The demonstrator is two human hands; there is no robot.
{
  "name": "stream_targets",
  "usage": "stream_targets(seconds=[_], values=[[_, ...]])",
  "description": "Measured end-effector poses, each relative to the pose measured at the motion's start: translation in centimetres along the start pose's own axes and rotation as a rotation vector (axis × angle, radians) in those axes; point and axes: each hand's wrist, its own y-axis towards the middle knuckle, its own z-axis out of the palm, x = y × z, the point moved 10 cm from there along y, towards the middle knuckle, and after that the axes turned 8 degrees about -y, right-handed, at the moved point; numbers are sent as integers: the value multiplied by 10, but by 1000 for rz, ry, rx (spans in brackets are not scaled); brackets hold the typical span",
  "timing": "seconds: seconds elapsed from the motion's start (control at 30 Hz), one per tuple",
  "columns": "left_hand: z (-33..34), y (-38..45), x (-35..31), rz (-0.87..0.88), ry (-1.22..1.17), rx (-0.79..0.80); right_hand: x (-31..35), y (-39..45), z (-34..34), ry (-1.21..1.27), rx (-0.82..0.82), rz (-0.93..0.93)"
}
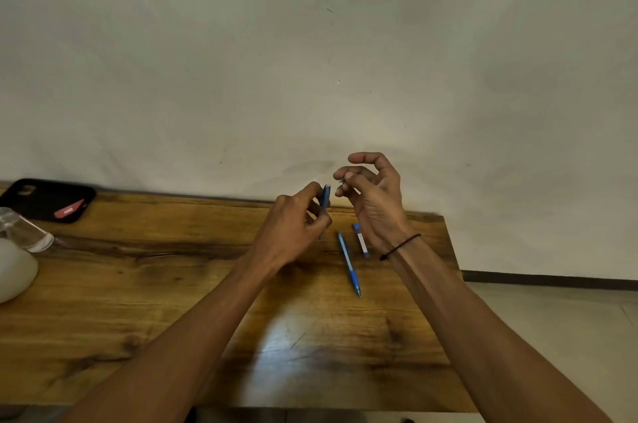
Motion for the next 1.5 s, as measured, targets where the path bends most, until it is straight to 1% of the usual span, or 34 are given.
stream_targets(seconds=[0.3, 0.63, 0.97, 1.33, 1.5], values=[[1, -1, -4, 17, 44, 12, 1, -3, 10, -59, 58, 3], [2, -1, -4, -4, 72, 36, 2, -3, 11, -33, 81, 9], [2, -1, -2, -12, 80, 36, 0, -5, 11, -124, 107, 1], [-1, -2, -4, -16, 65, 18, 4, -6, 6, -285, 60, -95], [-2, -2, -6, -3, 52, 9, 4, -7, 5, -312, 38, -103]])
